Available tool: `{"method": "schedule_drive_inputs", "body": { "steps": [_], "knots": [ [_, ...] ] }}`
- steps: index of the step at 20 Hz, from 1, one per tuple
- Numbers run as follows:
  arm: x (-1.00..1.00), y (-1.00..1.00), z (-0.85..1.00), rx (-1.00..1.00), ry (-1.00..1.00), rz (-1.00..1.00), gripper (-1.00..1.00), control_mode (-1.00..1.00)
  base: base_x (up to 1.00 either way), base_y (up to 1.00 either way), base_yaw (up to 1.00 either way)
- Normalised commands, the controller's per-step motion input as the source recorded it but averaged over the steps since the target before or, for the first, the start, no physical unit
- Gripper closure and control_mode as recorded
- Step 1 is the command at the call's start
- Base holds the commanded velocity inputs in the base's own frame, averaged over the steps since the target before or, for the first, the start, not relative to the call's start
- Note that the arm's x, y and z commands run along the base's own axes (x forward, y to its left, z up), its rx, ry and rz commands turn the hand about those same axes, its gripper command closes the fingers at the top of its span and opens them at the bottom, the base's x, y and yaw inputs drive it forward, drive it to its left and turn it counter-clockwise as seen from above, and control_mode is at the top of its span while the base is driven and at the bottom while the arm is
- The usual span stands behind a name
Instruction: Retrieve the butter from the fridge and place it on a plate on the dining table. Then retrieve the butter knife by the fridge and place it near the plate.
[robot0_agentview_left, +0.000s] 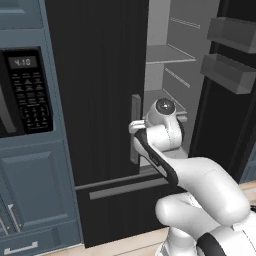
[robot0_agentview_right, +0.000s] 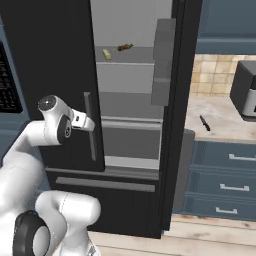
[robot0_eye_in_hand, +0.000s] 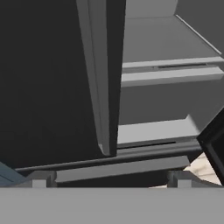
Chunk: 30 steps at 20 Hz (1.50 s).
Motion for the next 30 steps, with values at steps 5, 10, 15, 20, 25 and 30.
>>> {"method": "schedule_drive_inputs", "body": {
  "steps": [5,10,15,20,25,30],
  "knots": [
    [0.2,0.0,0.0,0.08,-0.04,0.14,-1.0,-1.0,0.0,0.0,0.0],
    [0.16,0.0,0.0,0.04,-0.07,0.05,-1.0,-1.0,0.0,0.0,0.0],
    [0.15,0.04,0.0,0.0,-0.06,0.0,-1.0,-1.0,0.0,0.0,0.0],
    [0.07,0.02,0.0,-0.02,0.0,-0.03,-1.0,-1.0,0.0,0.0,0.0],
    [0.07,0.0,0.0,-0.02,0.0,-0.06,-1.0,-1.0,0.0,0.0,0.0],
    [0.11,0.0,0.0,-0.03,0.0,-0.07,-1.0,-1.0,0.0,0.0,0.0]
  ]
}}
